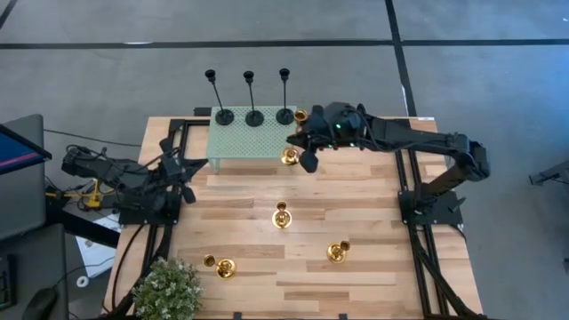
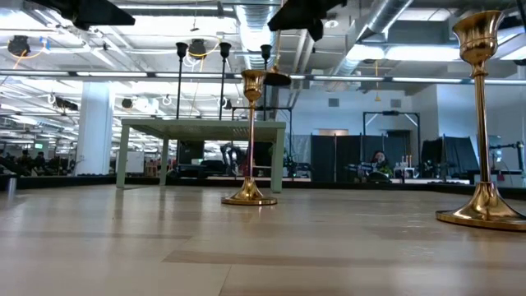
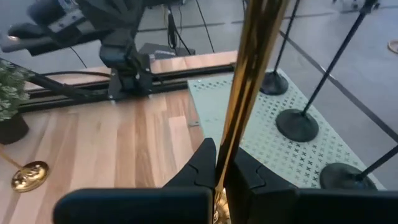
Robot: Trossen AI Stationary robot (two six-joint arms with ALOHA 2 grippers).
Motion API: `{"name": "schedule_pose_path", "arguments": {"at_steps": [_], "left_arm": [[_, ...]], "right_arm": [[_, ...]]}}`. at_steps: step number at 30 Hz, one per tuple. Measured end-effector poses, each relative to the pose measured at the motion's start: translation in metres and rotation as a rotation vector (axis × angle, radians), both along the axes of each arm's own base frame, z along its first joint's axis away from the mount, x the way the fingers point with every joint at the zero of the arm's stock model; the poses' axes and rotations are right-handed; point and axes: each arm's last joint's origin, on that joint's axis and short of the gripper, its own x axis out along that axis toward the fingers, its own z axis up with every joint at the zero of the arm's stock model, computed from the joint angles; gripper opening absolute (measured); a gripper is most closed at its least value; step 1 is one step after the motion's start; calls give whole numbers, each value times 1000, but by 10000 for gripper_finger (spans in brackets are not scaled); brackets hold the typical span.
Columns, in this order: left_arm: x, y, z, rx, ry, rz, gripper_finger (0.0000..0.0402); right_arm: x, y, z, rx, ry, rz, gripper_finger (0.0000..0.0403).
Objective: Pick & Place candle stick holders
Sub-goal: Put the gold candle holder on the shelf
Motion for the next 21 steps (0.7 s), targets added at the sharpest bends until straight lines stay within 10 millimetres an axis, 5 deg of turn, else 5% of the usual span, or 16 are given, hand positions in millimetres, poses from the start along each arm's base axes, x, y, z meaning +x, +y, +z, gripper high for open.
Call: {"name": "schedule_pose_path", "arguments": {"at_steps": [21], "left_arm": [[1,0,0,1,2,1,8]], "right_arm": [[4,-4,8,-14,-6,-2,1]]}}
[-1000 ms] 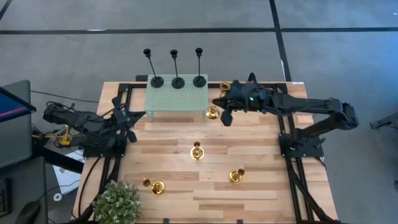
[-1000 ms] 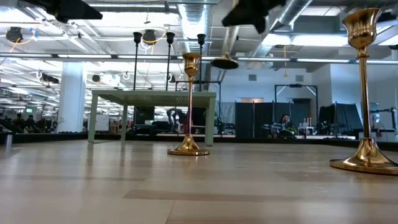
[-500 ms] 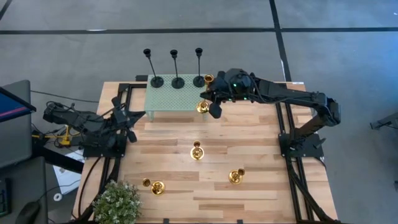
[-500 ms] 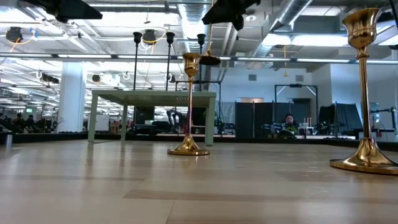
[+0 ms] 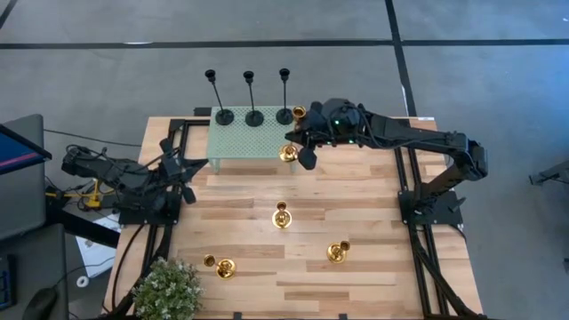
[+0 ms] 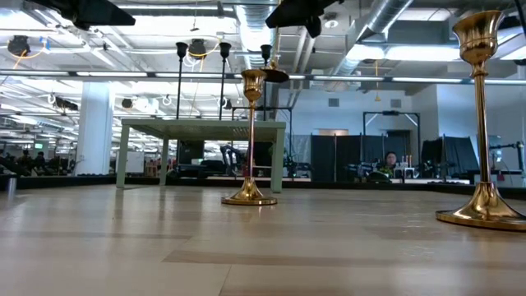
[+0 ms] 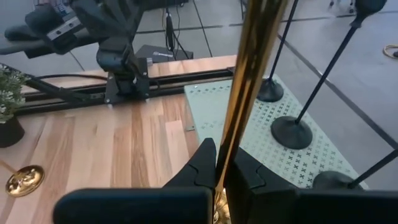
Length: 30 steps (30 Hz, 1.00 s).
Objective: Pick & Place candle stick holders
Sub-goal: Put the gold candle holder on the shelf
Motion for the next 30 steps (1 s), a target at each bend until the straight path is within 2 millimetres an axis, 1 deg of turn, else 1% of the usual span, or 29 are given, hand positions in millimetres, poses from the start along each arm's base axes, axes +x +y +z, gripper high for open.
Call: {"name": "schedule_pose_path", "arguments": {"at_steps": [3,6,11,17,22,30], "left_arm": [[0,0,0,6,2,0,8],[0,0,0,24,11,-1,8],[0,0,0,19,7,-1,7],[0,0,0,-5,-6,0,9],[0,0,0,-5,-5,-1,9],[0,0,0,-5,-5,-1,9]], "right_arm": [[1,0,2,-5,-23,1,1],[3,-3,1,14,-40,42,1],[14,-11,-7,38,-64,90,1],[26,-32,-23,48,-36,45,1],[41,-51,-24,61,-44,47,1],[66,-76,-28,89,-4,39,1]]}}
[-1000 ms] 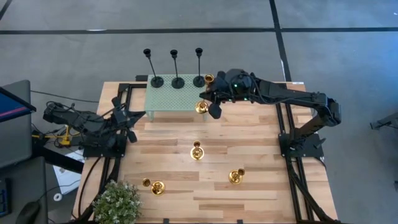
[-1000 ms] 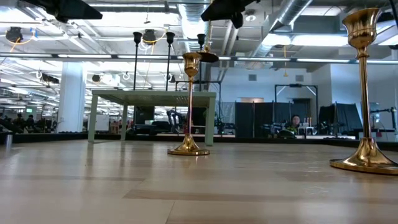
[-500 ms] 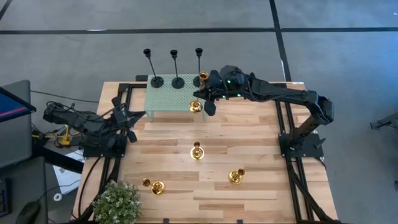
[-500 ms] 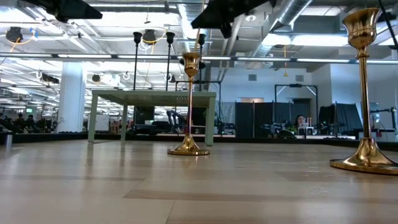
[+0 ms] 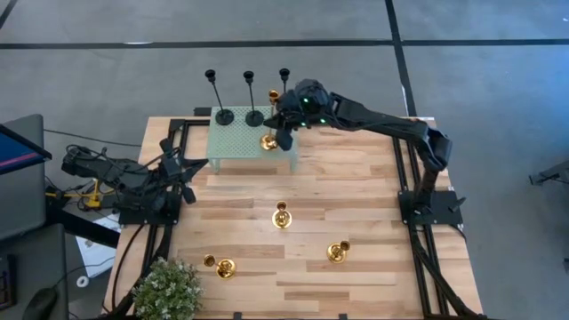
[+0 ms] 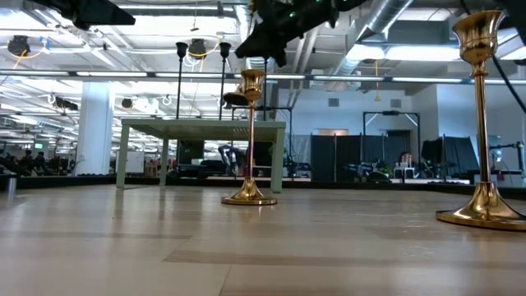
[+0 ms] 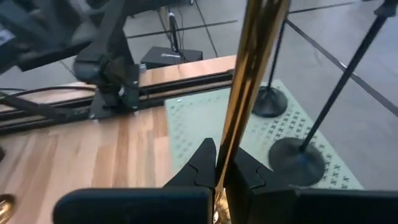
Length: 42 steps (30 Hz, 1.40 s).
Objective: Pick & Place candle stick holders
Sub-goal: Put the gold candle holder on the shelf
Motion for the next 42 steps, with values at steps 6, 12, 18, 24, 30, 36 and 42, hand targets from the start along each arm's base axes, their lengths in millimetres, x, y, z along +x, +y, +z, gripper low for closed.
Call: {"name": "schedule_pose_path", "arguments": {"at_steps": [6,12,18,24,30,36,42], "left_arm": [[0,0,0,0,0,0,10],[0,0,0,0,0,0,10],[0,0,0,0,0,0,10],[0,0,0,0,0,0,10],[0,0,0,0,0,0,10],[0,0,0,0,0,0,10],[0,0,0,-3,-1,-1,10]], "right_arm": [[12,-10,-11,24,27,5,1],[14,-16,-16,22,31,-10,1],[14,-19,-14,-24,20,-44,1],[10,-27,-14,-29,22,-65,1],[10,-27,-13,-32,16,-68,1],[16,-28,-19,-33,14,-66,1],[21,-32,-35,4,54,-79,1]]}}
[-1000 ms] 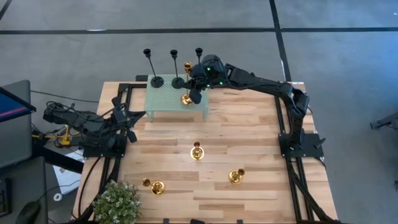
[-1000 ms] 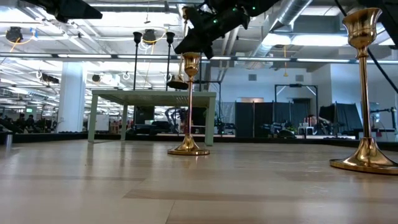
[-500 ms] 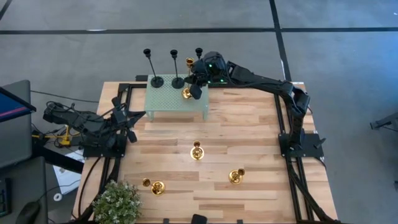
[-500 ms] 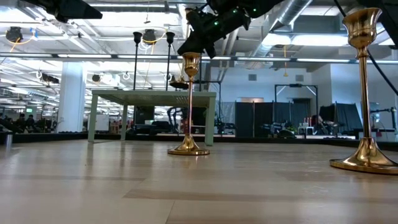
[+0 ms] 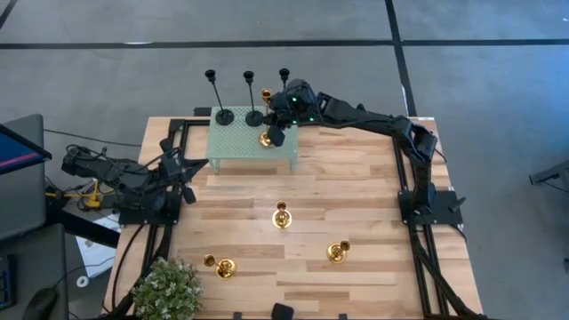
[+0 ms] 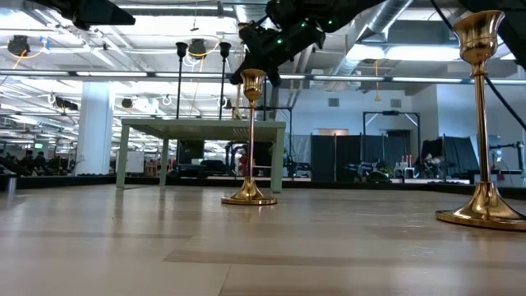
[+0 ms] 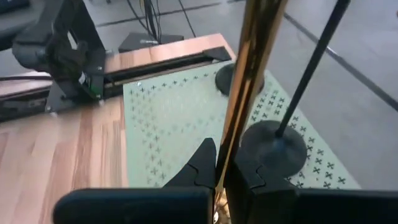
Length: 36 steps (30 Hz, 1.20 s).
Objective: Pick & Place candle stick holders
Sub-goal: Put the gold candle holder on the shelf
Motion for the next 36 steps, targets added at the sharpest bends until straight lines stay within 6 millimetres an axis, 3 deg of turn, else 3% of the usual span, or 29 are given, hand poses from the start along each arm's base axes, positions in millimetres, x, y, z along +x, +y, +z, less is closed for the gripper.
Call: {"name": "schedule_pose_path", "arguments": {"at_steps": [19,36], "left_arm": [[0,0,0,0,1,0,10],[0,0,0,0,1,1,10]], "right_arm": [[-4,-10,2,-24,-7,-42,1],[-4,-7,-1,-13,15,-35,1]]}}
